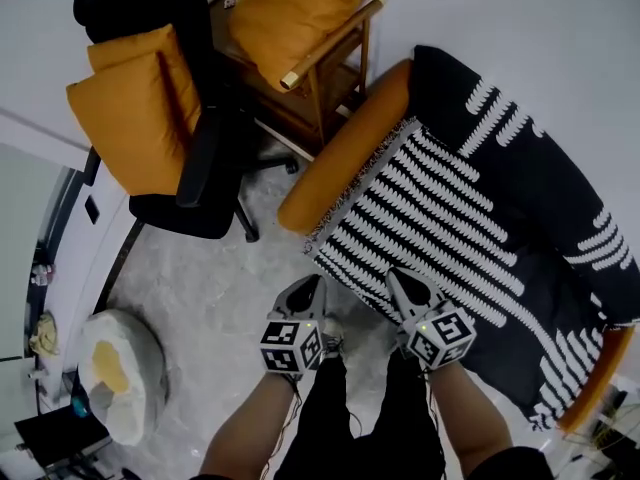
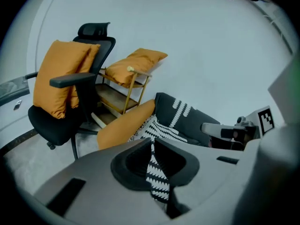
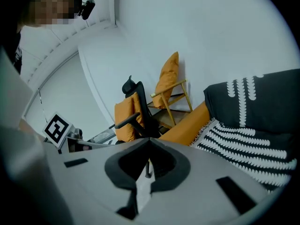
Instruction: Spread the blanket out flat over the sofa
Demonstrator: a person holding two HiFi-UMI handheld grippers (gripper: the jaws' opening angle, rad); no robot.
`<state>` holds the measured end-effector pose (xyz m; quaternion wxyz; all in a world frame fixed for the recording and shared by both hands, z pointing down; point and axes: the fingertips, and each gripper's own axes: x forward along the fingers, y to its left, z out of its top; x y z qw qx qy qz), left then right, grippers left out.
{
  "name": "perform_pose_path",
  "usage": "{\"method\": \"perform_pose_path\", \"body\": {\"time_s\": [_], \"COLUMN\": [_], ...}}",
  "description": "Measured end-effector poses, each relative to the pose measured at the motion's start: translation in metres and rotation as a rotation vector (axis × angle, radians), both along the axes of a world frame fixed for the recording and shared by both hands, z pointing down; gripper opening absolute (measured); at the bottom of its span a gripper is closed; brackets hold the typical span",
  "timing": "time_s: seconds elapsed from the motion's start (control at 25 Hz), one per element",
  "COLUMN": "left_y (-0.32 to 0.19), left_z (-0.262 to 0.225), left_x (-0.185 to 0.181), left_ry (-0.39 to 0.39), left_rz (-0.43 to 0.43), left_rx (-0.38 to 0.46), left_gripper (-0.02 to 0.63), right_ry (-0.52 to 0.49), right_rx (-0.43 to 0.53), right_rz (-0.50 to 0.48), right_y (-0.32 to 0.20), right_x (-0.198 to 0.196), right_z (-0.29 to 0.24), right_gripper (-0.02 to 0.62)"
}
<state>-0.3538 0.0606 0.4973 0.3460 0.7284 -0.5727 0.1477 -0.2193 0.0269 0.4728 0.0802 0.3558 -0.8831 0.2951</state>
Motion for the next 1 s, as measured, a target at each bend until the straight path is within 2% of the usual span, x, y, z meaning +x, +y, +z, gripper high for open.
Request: {"method": "perform_pose_path", "body": {"time_s": [0.44, 0.72, 1.0], "left_y": [-0.018, -0.009, -0.004], "left_z": [-0.11, -0.184, -0.237], "left_x": [0.043, 0.083, 0.116], "left_ry": [0.024, 0.048, 0.09], "left_rz": [0.133, 0.262, 0.358], "left_rx": [0.179, 0.31, 0.392], "left_gripper": [0.005, 0.006, 0.006], "right_ry": [0.019, 0.066, 0.139], "right_rx": [0.075, 0.182, 0.282], "right_rz": [0.069, 0.084, 0.112], "right_y": [0.003, 0.016, 0.033], "right_x": [0.034, 0.062, 0.082], "right_z": [-0.081, -0.153, -0.211], "right_gripper": [0.003, 0.003, 0.003]}}
